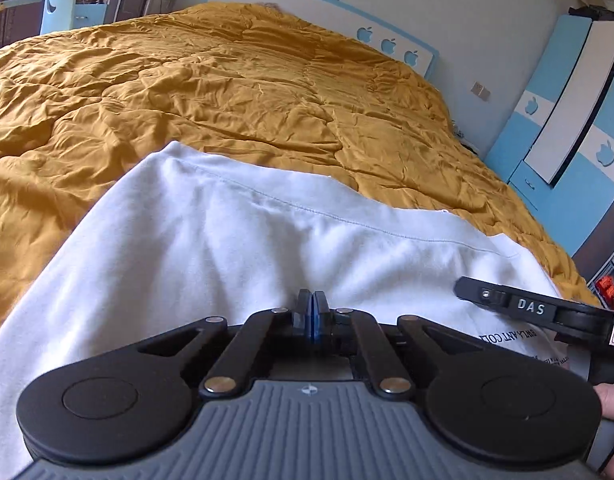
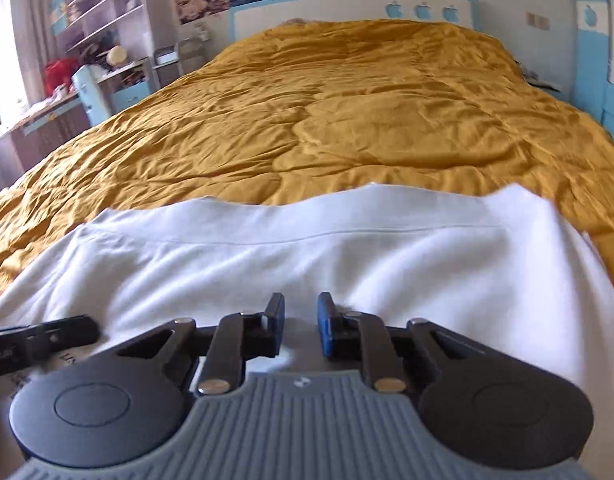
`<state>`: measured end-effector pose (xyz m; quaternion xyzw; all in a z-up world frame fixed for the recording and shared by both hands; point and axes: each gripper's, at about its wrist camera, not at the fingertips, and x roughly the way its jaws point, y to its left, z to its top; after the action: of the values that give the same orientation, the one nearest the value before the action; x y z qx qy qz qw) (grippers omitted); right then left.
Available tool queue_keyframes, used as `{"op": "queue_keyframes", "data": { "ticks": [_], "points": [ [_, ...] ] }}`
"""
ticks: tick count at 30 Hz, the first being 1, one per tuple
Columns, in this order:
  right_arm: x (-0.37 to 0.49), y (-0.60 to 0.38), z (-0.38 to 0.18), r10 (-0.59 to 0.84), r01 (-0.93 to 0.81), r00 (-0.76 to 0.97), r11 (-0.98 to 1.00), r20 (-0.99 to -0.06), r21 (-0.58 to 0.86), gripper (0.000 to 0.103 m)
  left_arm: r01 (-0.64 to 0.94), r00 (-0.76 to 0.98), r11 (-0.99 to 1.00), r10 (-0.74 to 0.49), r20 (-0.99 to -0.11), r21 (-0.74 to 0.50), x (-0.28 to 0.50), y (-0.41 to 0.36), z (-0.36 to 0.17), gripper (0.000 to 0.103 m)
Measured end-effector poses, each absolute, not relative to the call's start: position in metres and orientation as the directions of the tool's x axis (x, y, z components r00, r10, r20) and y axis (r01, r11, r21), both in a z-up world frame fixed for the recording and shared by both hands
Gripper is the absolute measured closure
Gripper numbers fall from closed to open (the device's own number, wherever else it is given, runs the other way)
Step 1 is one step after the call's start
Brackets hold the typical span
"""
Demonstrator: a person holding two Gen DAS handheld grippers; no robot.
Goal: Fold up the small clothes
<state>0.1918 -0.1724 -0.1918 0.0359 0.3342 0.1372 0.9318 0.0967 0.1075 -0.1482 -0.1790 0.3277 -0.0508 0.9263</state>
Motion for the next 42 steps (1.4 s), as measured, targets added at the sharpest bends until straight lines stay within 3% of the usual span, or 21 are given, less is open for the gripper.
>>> {"op": "queue_keyframes", "data": {
  "ticks": [7,11,12,13,14,15,19,22,24,26,30,32,35,42],
  "points": [
    [0.188,-0.257,-0.192,0.033,0.029,0.803,0.995,-0.596,0.093,0.103,-0.174,0.792,0.950,-0.023,-0.610,-0.261,0.082,0.143,-0.141,0.097],
    [0.173,-0.302,-0.192,-0.070,0.137,0.822,0.988,-0.566,0.077,0.102,-0.227,0.796,0.936,0.017,-0.606,-0.271,0.072,0.162,-0.134,0.097],
    [0.168,-0.306,-0.191,-0.131,0.182,0.818,0.983,-0.560,0.036,0.095,-0.254,0.803,0.929,0.047,-0.594,-0.269,0.068,0.165,-0.130,0.097],
    [0.163,-0.308,-0.191,-0.208,0.237,0.810,0.971,-0.549,-0.017,0.082,-0.283,0.811,0.922,0.084,-0.579,-0.264,0.064,0.167,-0.125,0.095],
    [0.153,-0.311,-0.190,-0.285,0.298,0.808,0.953,-0.516,-0.060,0.076,-0.293,0.826,0.922,0.110,-0.553,-0.255,0.060,0.170,-0.118,0.087],
    [0.142,-0.314,-0.187,-0.322,0.333,0.808,0.941,-0.494,-0.069,0.076,-0.276,0.840,0.928,0.107,-0.532,-0.250,0.056,0.170,-0.112,0.085],
    [0.103,-0.311,-0.176,-0.152,0.194,0.898,0.979,-0.413,0.060,0.076,-0.187,0.862,0.935,0.009,-0.508,-0.300,0.048,0.163,-0.097,0.084],
    [0.098,-0.285,-0.178,-0.037,0.030,0.913,0.999,-0.406,-0.024,0.077,-0.166,0.844,0.944,-0.014,-0.537,-0.286,0.047,0.151,-0.108,0.084],
    [0.106,-0.271,-0.193,-0.073,0.021,0.887,0.993,-0.457,-0.116,0.077,-0.212,0.805,0.951,0.040,-0.592,-0.224,0.049,0.147,-0.120,0.085],
    [0.109,-0.277,-0.207,-0.102,0.062,0.872,0.993,-0.480,-0.097,0.077,-0.253,0.797,0.946,0.086,-0.598,-0.201,0.043,0.153,-0.128,0.091],
    [0.103,-0.285,-0.211,-0.241,0.196,0.859,0.970,-0.452,-0.145,0.076,-0.332,0.787,0.918,0.141,-0.601,-0.219,0.036,0.174,-0.127,0.091],
    [0.104,-0.295,-0.212,-0.336,0.293,0.828,0.942,-0.449,-0.165,0.068,-0.377,0.773,0.899,0.172,-0.611,-0.224,0.032,0.185,-0.128,0.086],
    [0.100,-0.315,-0.210,-0.339,0.338,0.814,0.937,-0.471,-0.091,0.066,-0.382,0.780,0.883,0.151,-0.608,-0.272,0.028,0.194,-0.128,0.086],
    [0.086,-0.314,-0.208,-0.524,0.465,0.761,0.852,-0.382,-0.241,0.065,-0.375,0.781,0.893,0.160,-0.604,-0.247,0.028,0.193,-0.127,0.082]
  ]
}}
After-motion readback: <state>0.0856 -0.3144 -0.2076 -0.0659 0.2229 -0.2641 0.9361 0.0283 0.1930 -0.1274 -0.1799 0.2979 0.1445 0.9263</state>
